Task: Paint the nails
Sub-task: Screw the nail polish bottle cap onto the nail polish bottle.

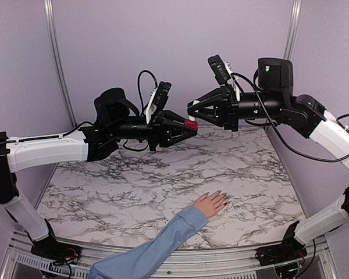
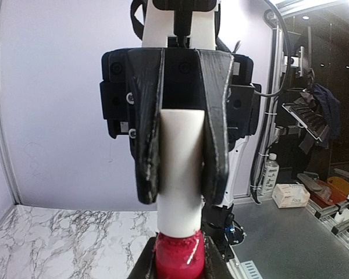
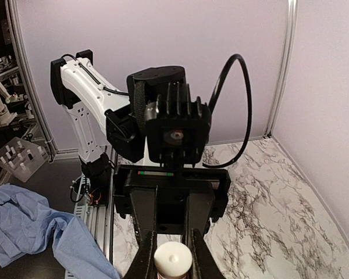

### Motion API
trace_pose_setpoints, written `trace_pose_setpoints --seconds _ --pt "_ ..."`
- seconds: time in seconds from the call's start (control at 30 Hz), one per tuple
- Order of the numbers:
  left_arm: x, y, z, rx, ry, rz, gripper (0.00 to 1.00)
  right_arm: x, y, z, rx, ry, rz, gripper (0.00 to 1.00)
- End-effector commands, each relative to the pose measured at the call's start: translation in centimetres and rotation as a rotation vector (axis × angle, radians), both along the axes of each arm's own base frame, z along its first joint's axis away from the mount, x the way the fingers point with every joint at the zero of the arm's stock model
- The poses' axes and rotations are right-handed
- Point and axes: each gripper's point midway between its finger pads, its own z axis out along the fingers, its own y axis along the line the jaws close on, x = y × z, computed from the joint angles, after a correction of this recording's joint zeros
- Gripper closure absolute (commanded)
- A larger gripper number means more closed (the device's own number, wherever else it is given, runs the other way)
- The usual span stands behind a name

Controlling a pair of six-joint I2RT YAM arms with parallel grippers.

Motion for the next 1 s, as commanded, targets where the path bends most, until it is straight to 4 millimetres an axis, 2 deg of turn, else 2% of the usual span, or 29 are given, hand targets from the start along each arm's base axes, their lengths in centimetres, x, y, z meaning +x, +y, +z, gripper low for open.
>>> trace_pose_setpoints --seconds 0.0,0.3,0.5,0.77,0.97 --pt "2.9 1.6 3.6 -0.105 -0.058 0.201 1.0 0.8 0.3 -0.9 -0.033 0.038 -0.055 1.0" --pt "5.1 1.5 3.2 -0.109 -0.062 0.328 1.0 4.4 0.8 -2.3 -0.095 0.074 -0.24 1.0" --pt "7.6 1.6 2.6 -0.107 -0.059 0.522 1.0 6.3 1.6 -3.4 -0.098 0.135 -0.355 1.0" --pt "11.9 1.9 -0.1 -0.061 -0.038 0.792 1.0 10.2 0.8 -4.1 -0.052 0.181 -0.589 1.0" --pt "13.5 1.0 -1.2 -0.023 -0.087 0.926 1.0 12.4 0.2 -5.4 -0.043 0.209 -0.743 1.0"
